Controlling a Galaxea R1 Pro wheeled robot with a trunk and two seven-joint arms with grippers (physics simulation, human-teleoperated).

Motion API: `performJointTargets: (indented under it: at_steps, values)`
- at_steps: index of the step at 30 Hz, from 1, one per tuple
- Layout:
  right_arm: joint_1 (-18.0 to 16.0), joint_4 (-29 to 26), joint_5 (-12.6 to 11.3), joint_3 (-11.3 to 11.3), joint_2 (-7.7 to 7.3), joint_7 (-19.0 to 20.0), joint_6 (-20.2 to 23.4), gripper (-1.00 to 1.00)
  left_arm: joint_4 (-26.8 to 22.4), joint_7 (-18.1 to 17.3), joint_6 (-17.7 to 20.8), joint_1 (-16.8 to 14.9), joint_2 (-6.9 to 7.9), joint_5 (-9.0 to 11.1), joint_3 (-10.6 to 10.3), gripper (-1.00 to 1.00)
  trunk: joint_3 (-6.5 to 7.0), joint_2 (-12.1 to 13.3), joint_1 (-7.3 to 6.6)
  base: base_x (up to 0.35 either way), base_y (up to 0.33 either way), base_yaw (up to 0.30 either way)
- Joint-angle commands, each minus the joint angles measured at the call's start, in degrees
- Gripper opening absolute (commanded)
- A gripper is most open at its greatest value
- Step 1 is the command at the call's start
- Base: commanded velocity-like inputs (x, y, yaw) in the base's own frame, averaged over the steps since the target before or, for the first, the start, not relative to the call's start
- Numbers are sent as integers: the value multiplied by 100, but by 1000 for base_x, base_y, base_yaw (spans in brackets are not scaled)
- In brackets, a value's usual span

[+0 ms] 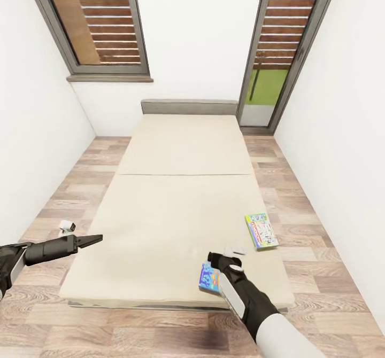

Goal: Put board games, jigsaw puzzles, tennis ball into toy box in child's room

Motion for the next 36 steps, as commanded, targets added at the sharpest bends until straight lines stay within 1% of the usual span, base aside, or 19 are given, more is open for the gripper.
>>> performJointTargets:
  at_steps: [1,2,5,6,12,18,24,31,36]
  values:
    - [-51,-10,-55,-2,-8,-51,59,100,0,-24,61,-4,-1,-6,2,100,-10,-10,3,0,0,0]
    - [-133,6,-78,-80,-12,-54,137,100,0,-24,61,-4,1,-6,1,100,-10,-10,3,0,0,0]
    - [-228,51,-94,-230,-21,-58,263,100,0,-24,61,-4,2,-6,0,100,-10,-10,3,0,0,0]
    - [-270,71,-93,-311,-22,-61,340,100,0,-24,61,-4,3,-6,-1,100,-10,-10,3,0,0,0]
    - [-423,127,-107,-455,-40,-64,551,100,0,-24,61,-4,-3,-6,-1,100,-10,-10,3,0,0,0]
    - [-485,147,-115,-487,-52,-32,576,100,0,-24,69,-4,8,-3,8,100,-10,-10,3,40,3,0]
    - [-496,147,-112,-488,-60,-14,560,100,-28,-24,229,-4,14,8,52,100,-10,-10,3,155,26,0]
    - [-490,147,-37,-465,-57,-8,518,100,-42,-24,228,-4,-28,5,41,100,-10,-10,3,23,3,0]
    - [-490,147,-70,-476,-67,-4,530,100,-44,-24,242,-4,-40,3,40,100,-10,-10,3,25,4,0]
